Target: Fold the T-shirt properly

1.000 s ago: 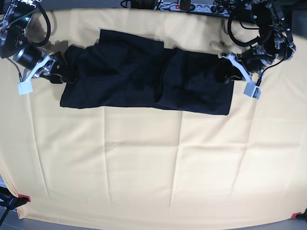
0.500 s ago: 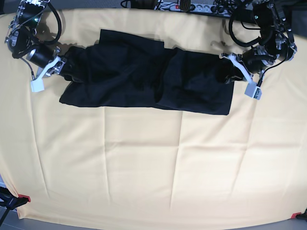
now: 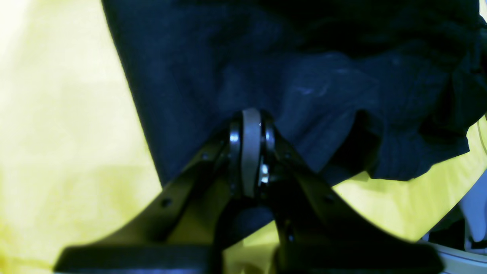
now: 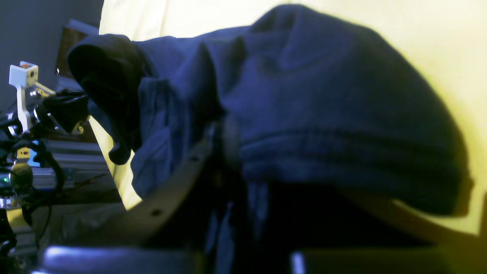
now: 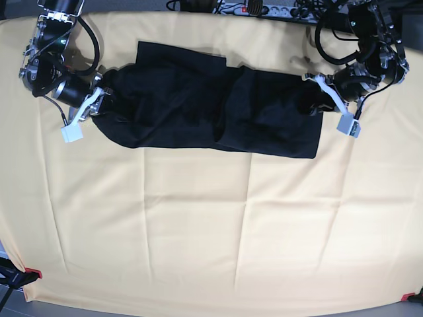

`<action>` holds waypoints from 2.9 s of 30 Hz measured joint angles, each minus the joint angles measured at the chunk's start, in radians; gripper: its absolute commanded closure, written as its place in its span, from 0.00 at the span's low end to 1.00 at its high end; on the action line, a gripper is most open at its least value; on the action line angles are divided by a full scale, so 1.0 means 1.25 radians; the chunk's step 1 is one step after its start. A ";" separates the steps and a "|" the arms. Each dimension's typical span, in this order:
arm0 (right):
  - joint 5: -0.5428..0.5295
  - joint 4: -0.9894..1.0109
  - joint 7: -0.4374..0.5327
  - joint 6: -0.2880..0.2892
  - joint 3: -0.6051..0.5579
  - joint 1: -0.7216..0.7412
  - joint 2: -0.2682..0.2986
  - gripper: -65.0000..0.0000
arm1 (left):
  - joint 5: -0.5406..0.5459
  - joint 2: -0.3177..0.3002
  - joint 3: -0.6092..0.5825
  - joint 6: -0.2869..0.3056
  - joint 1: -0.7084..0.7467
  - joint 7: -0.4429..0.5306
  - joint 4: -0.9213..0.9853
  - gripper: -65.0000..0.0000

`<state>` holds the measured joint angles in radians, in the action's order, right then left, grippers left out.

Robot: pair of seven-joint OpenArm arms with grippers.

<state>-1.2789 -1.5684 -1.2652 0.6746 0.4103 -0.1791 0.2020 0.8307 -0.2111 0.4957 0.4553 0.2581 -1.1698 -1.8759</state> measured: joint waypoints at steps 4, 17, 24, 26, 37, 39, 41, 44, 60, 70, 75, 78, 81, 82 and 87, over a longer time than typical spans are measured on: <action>0.000 0.000 -0.002 0.012 0.000 0.001 0.005 1.00 | 0.004 0.000 0.000 0.000 0.000 0.000 0.000 1.00; 0.043 -0.040 -0.008 0.014 0.077 0.002 0.051 1.00 | 0.108 0.000 0.005 0.021 -0.003 0.000 -0.001 1.00; 0.124 -0.103 -0.004 -0.010 0.077 0.000 0.158 1.00 | 0.114 0.000 0.039 0.020 -0.007 -0.001 -0.001 1.00; 0.182 -0.142 -0.006 -0.040 0.077 -0.001 0.182 1.00 | 0.114 -0.001 0.041 0.020 -0.006 -0.001 -0.001 1.00; 0.362 -0.415 0.040 -0.150 0.077 -0.007 0.216 1.00 | 0.114 -0.022 0.041 0.021 -0.005 -0.004 -0.001 1.00; 0.358 -0.455 0.047 -0.158 0.077 -0.010 0.199 1.00 | 0.112 -0.022 0.041 0.021 -0.002 -0.003 -0.001 1.00; 0.346 -0.486 0.064 -0.173 0.078 -0.020 0.177 1.00 | 0.111 -0.022 0.041 0.022 0.000 -0.005 -0.001 1.00; 0.264 -0.511 0.064 -0.157 0.079 -0.034 0.135 1.00 | 0.111 -0.022 0.041 0.034 0.000 -0.006 -0.001 1.00; 0.048 -0.516 0.043 -0.011 -0.015 -0.041 -0.126 1.00 | 0.111 -0.022 0.041 0.034 0.000 -0.006 -0.001 1.00; 0.342 -0.491 0.154 0.006 -0.267 -0.040 -0.164 1.00 | 0.111 -0.022 0.041 0.034 0.000 -0.006 -0.001 1.00; 0.429 -0.414 0.237 -0.009 -0.348 -0.031 -0.164 1.00 | 0.114 -0.022 0.041 0.034 0.000 -0.006 -0.001 1.00; 0.436 -0.353 0.247 -0.010 -0.389 -0.002 -0.163 0.75 | 0.114 -0.022 0.041 0.034 0.000 -0.006 -0.001 1.00; 0.429 -0.339 0.248 -0.007 -0.437 0.041 -0.163 0.26 | 0.114 -0.022 0.041 0.034 0.000 -0.006 -0.001 1.00; 0.412 -0.341 0.249 0.006 -0.456 0.059 -0.161 0.23 | 0.114 -0.022 0.041 0.034 0.000 -0.006 -0.001 1.00; 0.369 -0.374 0.214 0.017 -0.498 0.147 -0.162 0.23 | 0.114 -0.029 0.041 0.034 0.000 -0.006 -0.001 1.00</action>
<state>-0.8181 -2.0357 -0.9977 0.6964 -0.2123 0.0051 -0.0002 0.9730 -0.2474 0.5465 0.4976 0.2581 -1.1774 -1.8771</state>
